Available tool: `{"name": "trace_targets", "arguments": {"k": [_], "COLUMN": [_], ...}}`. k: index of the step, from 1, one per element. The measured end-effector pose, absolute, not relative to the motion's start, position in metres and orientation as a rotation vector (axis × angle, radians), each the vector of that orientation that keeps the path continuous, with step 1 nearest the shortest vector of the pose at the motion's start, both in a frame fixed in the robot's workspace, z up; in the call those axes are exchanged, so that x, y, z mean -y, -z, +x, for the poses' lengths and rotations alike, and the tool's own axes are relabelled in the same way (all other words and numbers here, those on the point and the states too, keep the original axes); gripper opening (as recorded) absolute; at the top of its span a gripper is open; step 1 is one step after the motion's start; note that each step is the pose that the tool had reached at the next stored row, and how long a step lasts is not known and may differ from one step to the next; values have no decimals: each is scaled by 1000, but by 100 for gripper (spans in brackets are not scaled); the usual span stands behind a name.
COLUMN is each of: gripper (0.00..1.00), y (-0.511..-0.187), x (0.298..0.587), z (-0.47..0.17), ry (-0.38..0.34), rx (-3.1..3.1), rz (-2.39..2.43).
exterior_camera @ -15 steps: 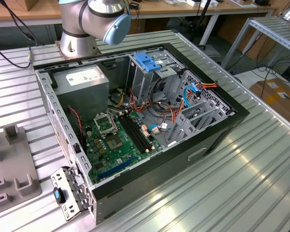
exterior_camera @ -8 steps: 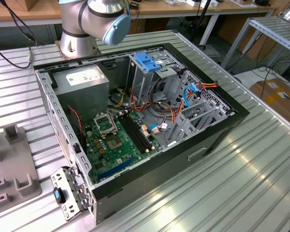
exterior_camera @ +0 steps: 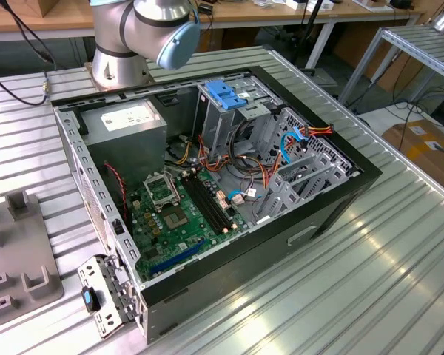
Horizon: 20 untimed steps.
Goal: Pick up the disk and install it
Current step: 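Pick up the disk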
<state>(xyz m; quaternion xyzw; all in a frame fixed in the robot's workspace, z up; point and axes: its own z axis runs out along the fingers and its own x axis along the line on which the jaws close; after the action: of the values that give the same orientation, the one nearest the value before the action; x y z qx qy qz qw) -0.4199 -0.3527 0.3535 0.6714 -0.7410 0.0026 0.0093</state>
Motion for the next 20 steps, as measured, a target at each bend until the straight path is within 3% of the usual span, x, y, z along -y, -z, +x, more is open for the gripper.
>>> {"name": "trace_targets", "arguments": {"k": [20], "gripper": [11], "y": [-349], "x": [351], "z": [-420], "ry": [-8], "rx": [2314], "rz": [2097]}}
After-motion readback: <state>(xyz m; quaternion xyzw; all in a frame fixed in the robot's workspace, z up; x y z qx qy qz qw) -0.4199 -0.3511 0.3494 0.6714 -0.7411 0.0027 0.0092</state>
